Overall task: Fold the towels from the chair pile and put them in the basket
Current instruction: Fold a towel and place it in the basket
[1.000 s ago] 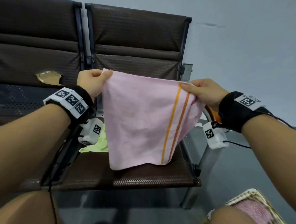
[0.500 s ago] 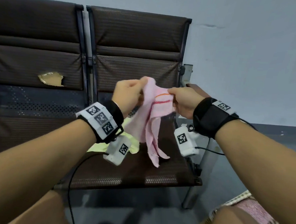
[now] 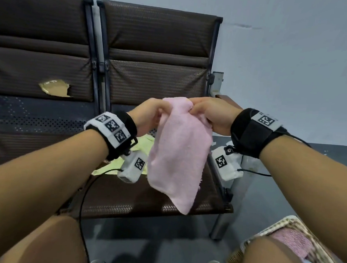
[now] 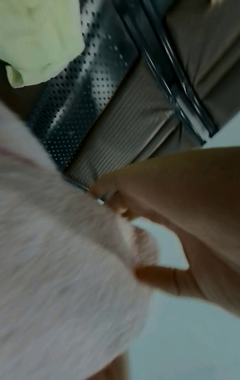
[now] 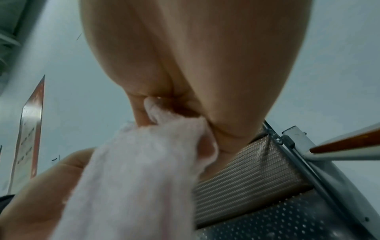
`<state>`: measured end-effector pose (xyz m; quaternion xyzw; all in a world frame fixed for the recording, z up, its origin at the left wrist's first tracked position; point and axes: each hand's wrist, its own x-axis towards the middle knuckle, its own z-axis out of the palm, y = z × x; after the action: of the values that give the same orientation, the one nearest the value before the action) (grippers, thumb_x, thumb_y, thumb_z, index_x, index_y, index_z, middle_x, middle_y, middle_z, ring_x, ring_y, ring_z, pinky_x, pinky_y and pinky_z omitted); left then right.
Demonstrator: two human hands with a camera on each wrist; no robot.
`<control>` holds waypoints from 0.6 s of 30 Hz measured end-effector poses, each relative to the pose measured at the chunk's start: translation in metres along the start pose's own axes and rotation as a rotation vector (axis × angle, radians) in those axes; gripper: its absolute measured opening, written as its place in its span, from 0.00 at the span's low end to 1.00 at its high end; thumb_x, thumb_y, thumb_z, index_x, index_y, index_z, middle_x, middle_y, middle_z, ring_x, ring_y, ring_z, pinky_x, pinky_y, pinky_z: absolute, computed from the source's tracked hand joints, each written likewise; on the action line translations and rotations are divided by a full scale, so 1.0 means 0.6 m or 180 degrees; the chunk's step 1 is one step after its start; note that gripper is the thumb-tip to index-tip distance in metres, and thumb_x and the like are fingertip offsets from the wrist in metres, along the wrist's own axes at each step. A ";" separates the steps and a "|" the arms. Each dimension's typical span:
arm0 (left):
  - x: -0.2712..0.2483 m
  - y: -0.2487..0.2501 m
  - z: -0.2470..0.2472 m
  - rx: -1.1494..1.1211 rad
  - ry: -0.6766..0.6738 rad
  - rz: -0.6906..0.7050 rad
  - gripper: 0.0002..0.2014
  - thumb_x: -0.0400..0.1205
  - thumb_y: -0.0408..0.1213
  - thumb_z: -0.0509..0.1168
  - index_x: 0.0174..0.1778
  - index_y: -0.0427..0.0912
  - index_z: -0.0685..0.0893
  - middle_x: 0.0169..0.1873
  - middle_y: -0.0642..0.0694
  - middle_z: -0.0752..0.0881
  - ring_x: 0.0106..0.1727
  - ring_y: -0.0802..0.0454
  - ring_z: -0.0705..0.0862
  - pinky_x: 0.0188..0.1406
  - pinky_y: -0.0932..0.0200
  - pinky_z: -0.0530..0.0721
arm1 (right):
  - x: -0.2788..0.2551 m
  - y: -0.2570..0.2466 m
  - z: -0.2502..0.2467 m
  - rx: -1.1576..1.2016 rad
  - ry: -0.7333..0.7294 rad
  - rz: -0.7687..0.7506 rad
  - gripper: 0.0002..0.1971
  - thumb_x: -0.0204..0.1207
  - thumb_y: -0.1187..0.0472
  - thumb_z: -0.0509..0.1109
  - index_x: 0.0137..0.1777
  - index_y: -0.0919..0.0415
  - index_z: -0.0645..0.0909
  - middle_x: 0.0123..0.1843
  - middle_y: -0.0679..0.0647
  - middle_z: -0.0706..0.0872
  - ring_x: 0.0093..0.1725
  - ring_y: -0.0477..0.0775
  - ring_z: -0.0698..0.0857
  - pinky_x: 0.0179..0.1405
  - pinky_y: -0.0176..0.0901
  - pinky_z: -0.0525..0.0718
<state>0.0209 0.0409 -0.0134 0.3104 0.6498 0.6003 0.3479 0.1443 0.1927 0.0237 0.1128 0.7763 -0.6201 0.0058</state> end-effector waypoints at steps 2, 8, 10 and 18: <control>0.008 -0.002 -0.013 -0.0100 -0.0317 -0.0046 0.19 0.72 0.36 0.69 0.59 0.36 0.87 0.49 0.37 0.82 0.47 0.41 0.79 0.48 0.54 0.80 | 0.005 0.003 -0.013 -0.0163 0.0081 -0.0029 0.17 0.76 0.71 0.63 0.60 0.63 0.88 0.61 0.66 0.89 0.53 0.56 0.84 0.52 0.47 0.78; 0.063 -0.006 -0.033 0.1180 0.0976 0.0826 0.06 0.77 0.35 0.76 0.47 0.38 0.91 0.44 0.39 0.92 0.44 0.44 0.89 0.52 0.43 0.89 | 0.034 0.024 -0.086 -0.2819 0.0869 0.0180 0.11 0.71 0.49 0.79 0.31 0.52 0.86 0.30 0.44 0.86 0.32 0.46 0.84 0.27 0.36 0.77; 0.080 -0.001 -0.032 0.1443 0.1296 0.0994 0.07 0.76 0.39 0.75 0.46 0.40 0.92 0.43 0.40 0.93 0.48 0.42 0.91 0.54 0.41 0.89 | 0.049 0.031 -0.097 -0.2819 0.1279 0.0053 0.14 0.74 0.51 0.75 0.27 0.49 0.81 0.28 0.46 0.82 0.31 0.52 0.82 0.27 0.39 0.72; 0.087 0.010 -0.035 0.0365 0.1472 0.1394 0.08 0.72 0.27 0.71 0.42 0.44 0.90 0.39 0.45 0.92 0.40 0.56 0.90 0.40 0.58 0.90 | 0.057 0.038 -0.078 -0.2084 0.1840 -0.1025 0.10 0.83 0.60 0.62 0.45 0.52 0.84 0.36 0.43 0.80 0.35 0.45 0.77 0.33 0.39 0.72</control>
<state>-0.0262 0.0724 -0.0106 0.3173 0.6622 0.6779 0.0356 0.1210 0.2480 0.0073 0.1513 0.9086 -0.2785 -0.2719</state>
